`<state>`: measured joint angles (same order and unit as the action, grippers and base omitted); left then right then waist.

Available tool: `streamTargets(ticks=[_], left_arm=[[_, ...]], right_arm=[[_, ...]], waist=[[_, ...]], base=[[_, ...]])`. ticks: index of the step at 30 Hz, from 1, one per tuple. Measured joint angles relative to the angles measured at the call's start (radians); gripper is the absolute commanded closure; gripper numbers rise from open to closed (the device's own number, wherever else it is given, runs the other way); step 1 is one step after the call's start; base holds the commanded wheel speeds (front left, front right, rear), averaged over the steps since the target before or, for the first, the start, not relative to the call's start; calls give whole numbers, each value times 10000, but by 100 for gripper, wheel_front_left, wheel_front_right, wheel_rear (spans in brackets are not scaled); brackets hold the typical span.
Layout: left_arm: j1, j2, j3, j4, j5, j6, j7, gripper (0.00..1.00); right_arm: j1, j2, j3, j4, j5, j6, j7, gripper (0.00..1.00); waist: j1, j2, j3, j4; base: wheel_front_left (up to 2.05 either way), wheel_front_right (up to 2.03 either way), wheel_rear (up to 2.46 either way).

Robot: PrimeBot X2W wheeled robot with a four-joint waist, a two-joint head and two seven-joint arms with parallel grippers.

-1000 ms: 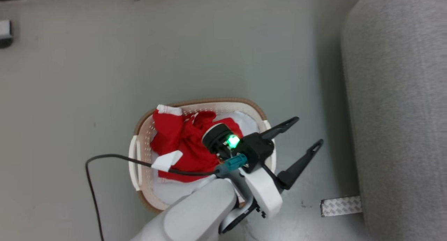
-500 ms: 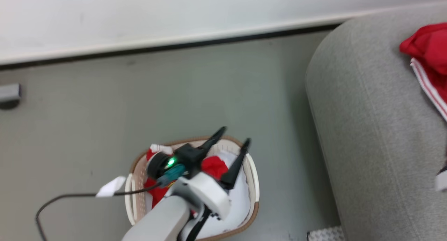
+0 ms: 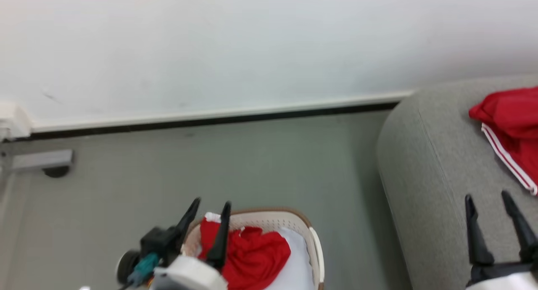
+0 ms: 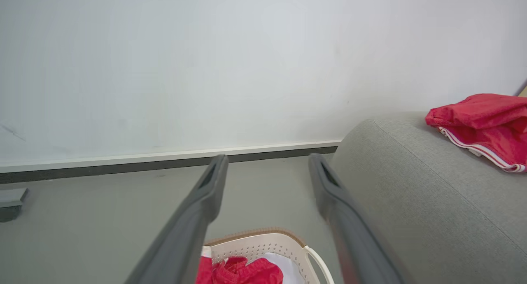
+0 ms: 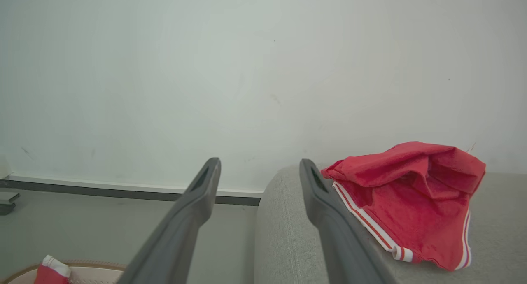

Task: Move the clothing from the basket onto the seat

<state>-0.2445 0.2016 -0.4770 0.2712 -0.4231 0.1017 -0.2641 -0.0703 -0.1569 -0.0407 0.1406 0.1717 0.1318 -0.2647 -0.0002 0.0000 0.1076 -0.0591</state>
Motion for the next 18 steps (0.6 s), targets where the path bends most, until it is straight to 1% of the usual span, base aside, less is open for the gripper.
streamTargets(ticks=[6, 10, 18], left_arm=[[1173, -104, 1149, -138, 577, -150, 0, 0], [1844, -307, 1776, -159, 890, -351, 0, 0], [2445, -765, 2575, -169, 1340, -798, 0, 0]], right_arm=[[848, 397, 71, -198, -58, 0, 0, 0], [1251, 598, 92, -196, -261, 0, 0, 0], [1453, 851, -8, 13, -485, 0, 0, 0]], waist=[[-1, 0, -678, 428], [-1, 0, -1033, 637], [0, 0, -1504, 813]], base=[[0, 0, 0], [0, 0, 0], [0, 0, 0]])
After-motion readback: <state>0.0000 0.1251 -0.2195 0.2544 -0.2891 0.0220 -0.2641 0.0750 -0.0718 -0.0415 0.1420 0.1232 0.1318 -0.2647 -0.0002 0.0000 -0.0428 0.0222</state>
